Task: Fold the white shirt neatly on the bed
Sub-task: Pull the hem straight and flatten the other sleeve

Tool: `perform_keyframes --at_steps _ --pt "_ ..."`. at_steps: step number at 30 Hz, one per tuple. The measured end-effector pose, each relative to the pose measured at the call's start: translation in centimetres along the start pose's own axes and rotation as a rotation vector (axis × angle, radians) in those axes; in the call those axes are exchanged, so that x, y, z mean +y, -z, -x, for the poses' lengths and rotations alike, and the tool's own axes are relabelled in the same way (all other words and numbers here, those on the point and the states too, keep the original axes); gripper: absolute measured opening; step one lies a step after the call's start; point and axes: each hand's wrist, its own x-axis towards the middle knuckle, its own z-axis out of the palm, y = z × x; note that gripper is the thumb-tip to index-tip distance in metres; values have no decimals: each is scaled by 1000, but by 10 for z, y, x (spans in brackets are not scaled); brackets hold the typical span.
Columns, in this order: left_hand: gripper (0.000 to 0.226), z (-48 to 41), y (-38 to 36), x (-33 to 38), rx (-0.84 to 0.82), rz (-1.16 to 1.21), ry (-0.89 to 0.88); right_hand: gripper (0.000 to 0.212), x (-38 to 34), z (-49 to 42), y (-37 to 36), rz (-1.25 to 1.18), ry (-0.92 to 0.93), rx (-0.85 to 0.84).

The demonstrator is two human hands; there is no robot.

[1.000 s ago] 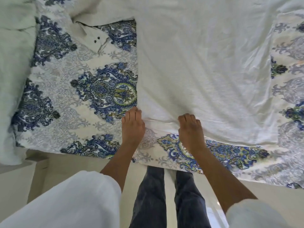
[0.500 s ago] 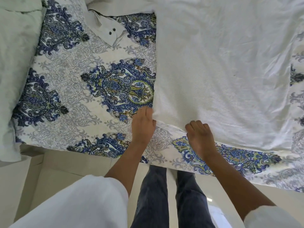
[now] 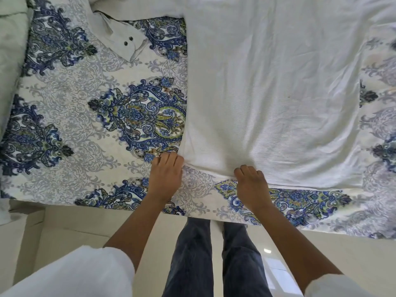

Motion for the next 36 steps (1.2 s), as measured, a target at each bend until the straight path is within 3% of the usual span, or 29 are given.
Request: perform_keyframes --at_steps 3,7,8,10,12,14,15,17,19,22,24,26,30,34,36 --pt "27 -7 9 8 -35 131 73 38 10 9 0 1 -17 -25" --pt "25 -32 16 24 -194 503 497 15 20 16 4 -64 36 -75" --pt "20 -35 14 27 -227 523 562 9 23 15 10 -137 12 -139" --pt "14 -35 11 26 -246 606 696 18 33 10 23 -364 -185 -303" --pt "16 -36 16 24 -251 727 845 22 48 3 31 -627 -457 -195" --pt "17 -41 22 26 -292 692 911 23 64 -3 33 -703 -642 107" --pt "19 -46 27 32 -288 574 891 25 71 -7 31 -661 -664 252" --pt "40 -62 33 50 -170 318 778 36 78 -18 21 -542 -605 360" --pt "58 -83 34 72 -88 243 536 46 76 -32 11 -464 -486 289" --pt "64 -97 4 101 -226 214 13 54 88 -40 -10 -274 -230 183" --pt "63 -90 -17 102 -258 160 -166 57 120 -34 -20 -144 -230 136" --pt "64 -80 -26 99 -246 122 -124 58 159 -19 -26 -97 -377 136" --pt "67 -69 -16 121 -217 140 -9 61 193 -8 -12 -249 -695 179" --pt "59 -77 -13 153 -249 114 -262 51 202 2 -5 -203 -466 146" --pt "60 -88 -16 152 -272 66 -230 54 225 17 -4 -152 -446 73"
